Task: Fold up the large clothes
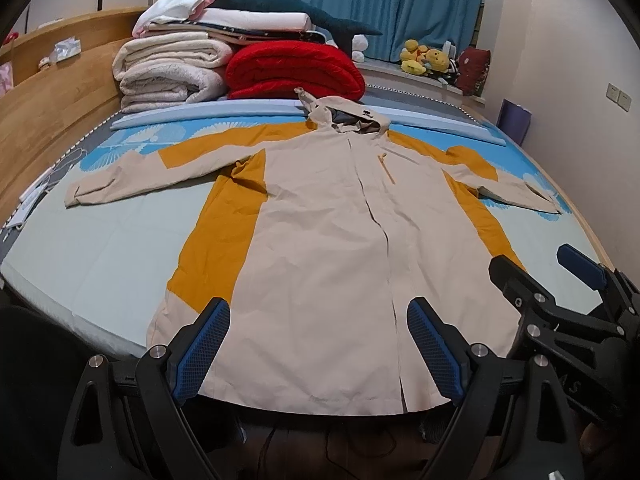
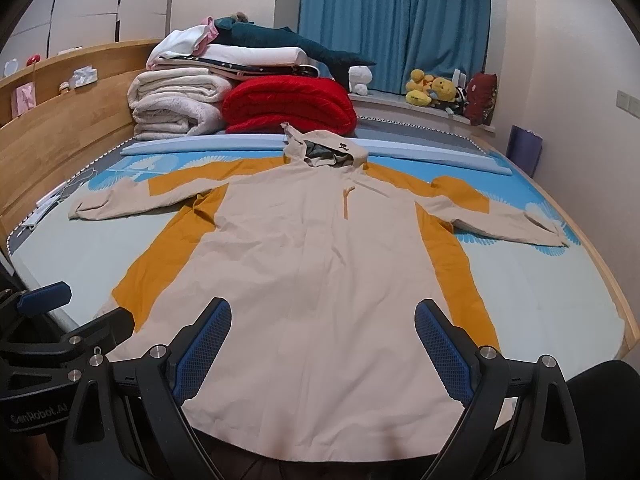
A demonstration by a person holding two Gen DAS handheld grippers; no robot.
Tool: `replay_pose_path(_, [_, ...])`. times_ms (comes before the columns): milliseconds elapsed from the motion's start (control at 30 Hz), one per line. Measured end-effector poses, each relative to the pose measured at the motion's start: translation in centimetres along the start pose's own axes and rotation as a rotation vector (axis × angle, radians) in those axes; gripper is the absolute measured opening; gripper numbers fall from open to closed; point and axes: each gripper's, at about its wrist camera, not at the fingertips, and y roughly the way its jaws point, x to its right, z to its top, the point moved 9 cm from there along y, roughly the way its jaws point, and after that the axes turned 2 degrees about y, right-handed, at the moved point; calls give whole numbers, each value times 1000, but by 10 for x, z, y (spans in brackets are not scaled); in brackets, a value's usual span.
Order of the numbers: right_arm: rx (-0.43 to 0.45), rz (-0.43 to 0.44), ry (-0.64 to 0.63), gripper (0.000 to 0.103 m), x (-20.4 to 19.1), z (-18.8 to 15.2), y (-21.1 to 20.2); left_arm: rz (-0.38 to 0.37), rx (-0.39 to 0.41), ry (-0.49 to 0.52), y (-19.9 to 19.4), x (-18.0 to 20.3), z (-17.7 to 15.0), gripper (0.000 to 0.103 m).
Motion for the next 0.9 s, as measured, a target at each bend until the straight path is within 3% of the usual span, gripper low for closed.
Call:
replay_pose_path(233, [26,-10,33,94,3,4,-5,-7,45,37,-11,6,10,87])
replay_pose_path(500, [45,-2,60,94,13,20,-6,-19,44,47,-9,2,31,58])
replay_pose_path(700, [64,18,47,94,22,55,5,2,82,32,3,-14,86,53])
replay_pose_path(900, [90,14,42,91,31,105,37,43,110,16,41,-44,141,35])
